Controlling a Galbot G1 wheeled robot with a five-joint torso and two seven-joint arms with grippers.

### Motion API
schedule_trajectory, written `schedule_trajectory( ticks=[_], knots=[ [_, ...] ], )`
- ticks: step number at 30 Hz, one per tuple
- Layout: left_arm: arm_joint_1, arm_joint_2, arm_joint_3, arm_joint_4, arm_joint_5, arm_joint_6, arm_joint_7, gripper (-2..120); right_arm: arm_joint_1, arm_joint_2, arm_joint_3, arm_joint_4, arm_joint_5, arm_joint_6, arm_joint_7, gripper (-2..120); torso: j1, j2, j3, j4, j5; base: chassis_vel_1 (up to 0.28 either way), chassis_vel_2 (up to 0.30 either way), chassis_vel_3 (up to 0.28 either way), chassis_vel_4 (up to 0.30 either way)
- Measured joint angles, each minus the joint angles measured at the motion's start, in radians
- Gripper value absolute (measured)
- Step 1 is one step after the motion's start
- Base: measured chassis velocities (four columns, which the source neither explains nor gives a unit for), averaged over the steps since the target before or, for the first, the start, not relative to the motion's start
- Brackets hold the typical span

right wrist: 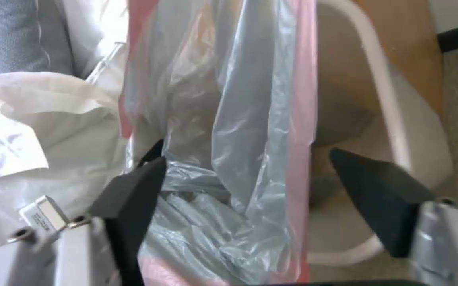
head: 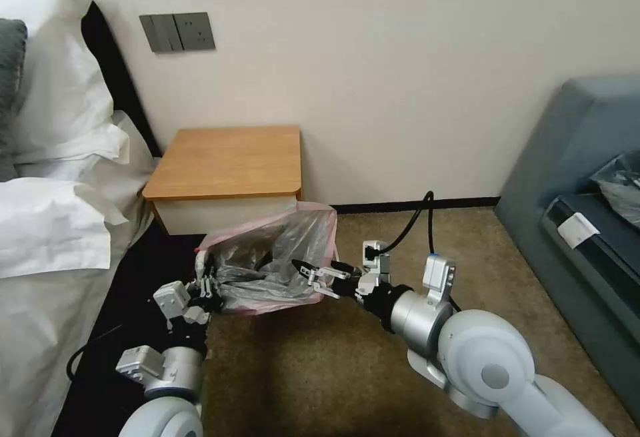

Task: Pick up the garbage bag from the table and place it over the trash can.

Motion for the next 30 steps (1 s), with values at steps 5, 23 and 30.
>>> schedule_trajectory(
  ticks=[5, 23, 30],
  knots=[
    [0.003, 0.002, 0.0, -0.008, 0.0, 0.0, 0.002, 7, 0.01, 0.024, -0.019, -0.038, -0.012, 0.011, 0.0, 61, 0.0, 0.0, 0.0, 0.0, 0.0001, 0.0, 0.0, 0.0, 0.0],
    [0.003, 0.002, -0.004, -0.017, 0.0, 0.0, 0.002, 7, 0.01, 0.05, -0.023, -0.063, -0.028, 0.022, -0.013, 0, 0.0, 0.0, 0.0, 0.0, 0.0, 0.0, 0.0, 0.0, 0.0],
    [0.001, 0.0, -0.007, -0.015, -0.001, 0.003, -0.011, 7, 0.005, 0.048, -0.021, -0.046, -0.029, 0.025, -0.018, 0, 0.0, 0.0, 0.0, 0.0, 0.0001, 0.0, 0.0, 0.0, 0.0]
  ],
)
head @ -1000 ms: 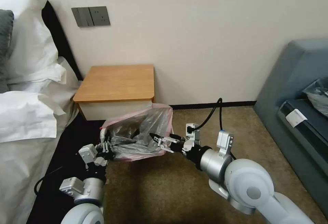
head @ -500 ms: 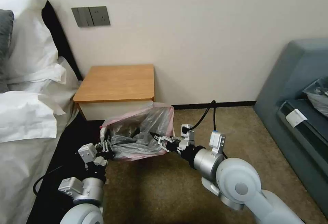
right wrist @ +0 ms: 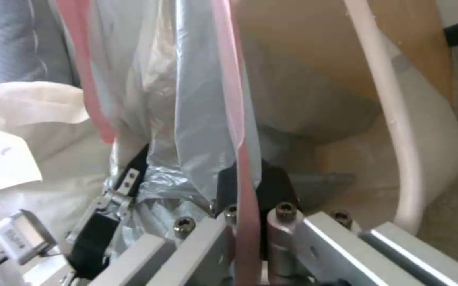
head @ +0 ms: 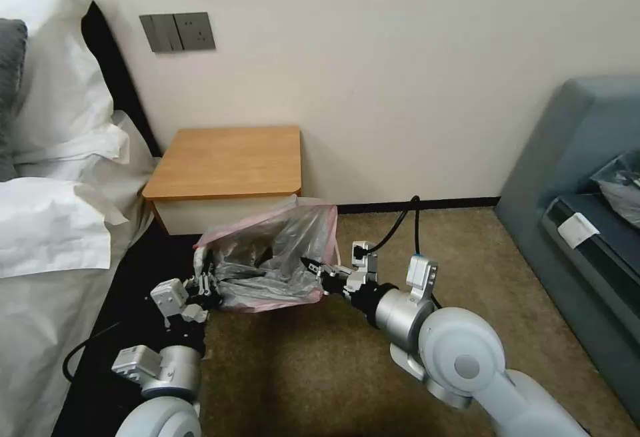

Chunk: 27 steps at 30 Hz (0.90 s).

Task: Pick up the garbage bag from the table and place it over the trash can.

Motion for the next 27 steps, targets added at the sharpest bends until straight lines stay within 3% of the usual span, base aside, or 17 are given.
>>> schedule_trajectory(
  ticks=[27],
  knots=[
    [-0.016, 0.004, -0.015, 0.021, -0.02, 0.008, -0.021, 7, -0.076, -0.066, 0.054, 0.088, 0.042, 0.0, 0.034, 0, 0.0, 0.0, 0.0, 0.0, 0.0, 0.0, 0.0, 0.0, 0.0]
  ],
)
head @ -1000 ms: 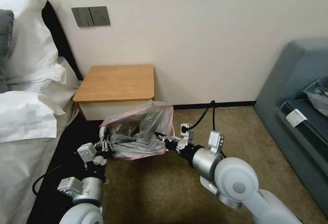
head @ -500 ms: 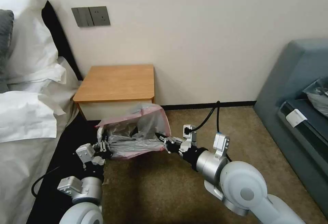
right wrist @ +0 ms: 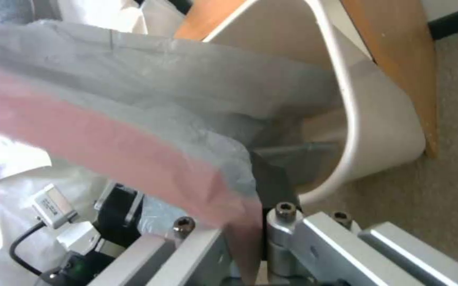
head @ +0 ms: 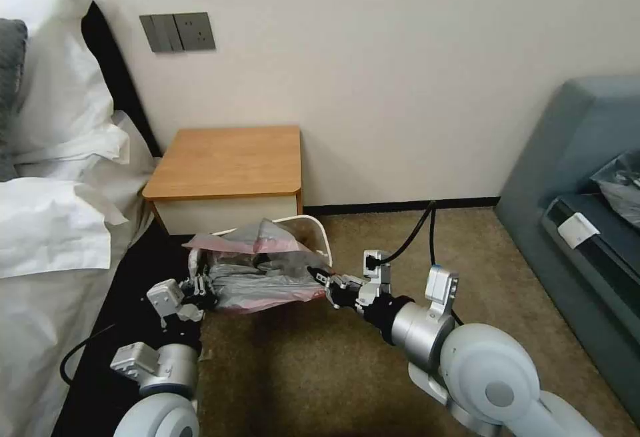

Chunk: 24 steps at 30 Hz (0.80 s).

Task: Pick up the garbage bag from the table and place it over the trash can.

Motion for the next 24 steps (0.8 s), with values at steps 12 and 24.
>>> schedule_trajectory(
  ticks=[12, 24],
  knots=[
    [-0.002, 0.009, -0.006, -0.002, -0.009, 0.001, -0.004, 7, -0.004, 0.001, 0.014, -0.01, -0.022, -0.01, 0.058, 10, 0.0, 0.0, 0.0, 0.0, 0.0001, 0.0, 0.0, 0.0, 0.0],
    [-0.002, 0.012, -0.004, -0.002, -0.015, 0.004, 0.004, 7, -0.013, 0.001, 0.023, -0.003, -0.109, 0.001, 0.088, 53, 0.0, 0.0, 0.0, 0.0, 0.0, 0.0, 0.0, 0.0, 0.0]
  ],
)
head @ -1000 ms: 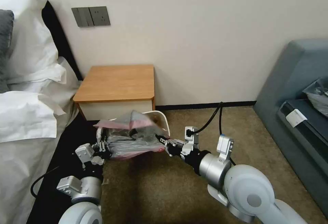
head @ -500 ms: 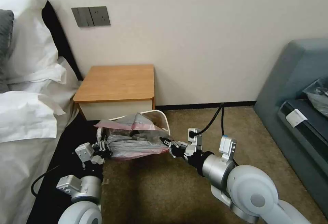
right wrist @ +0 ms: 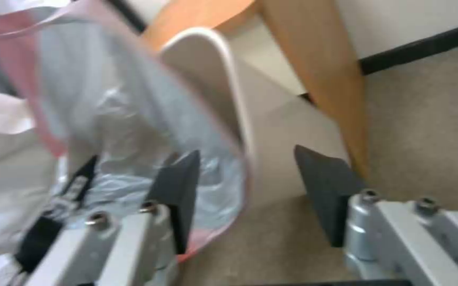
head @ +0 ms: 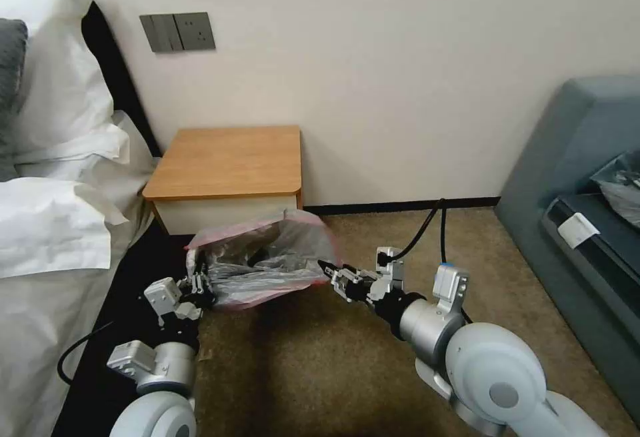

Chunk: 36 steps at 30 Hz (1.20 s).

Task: Pick up the garbage bag from the table and place it over the trash can.

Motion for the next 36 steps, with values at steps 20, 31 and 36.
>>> schedule_trajectory(
  ticks=[20, 31, 36],
  knots=[
    [-0.003, 0.007, 0.001, -0.009, -0.014, -0.003, 0.012, 7, -0.003, 0.026, -0.005, -0.063, -0.042, 0.0, 0.131, 100, 0.0, 0.0, 0.0, 0.0, 0.0, 0.0, 0.0, 0.0, 0.0],
    [-0.011, 0.008, -0.003, 0.007, -0.014, -0.01, 0.013, 7, -0.016, 0.035, 0.002, -0.018, -0.043, 0.028, 0.138, 100, 0.0, 0.0, 0.0, 0.0001, -0.0003, 0.0, 0.0, 0.0, 0.0],
    [-0.012, 0.011, -0.003, 0.007, -0.016, -0.01, 0.013, 7, -0.017, 0.042, 0.007, -0.028, -0.044, 0.028, 0.134, 100, 0.0, 0.0, 0.0, -0.0001, -0.0001, 0.0, 0.0, 0.0, 0.0]
  ],
)
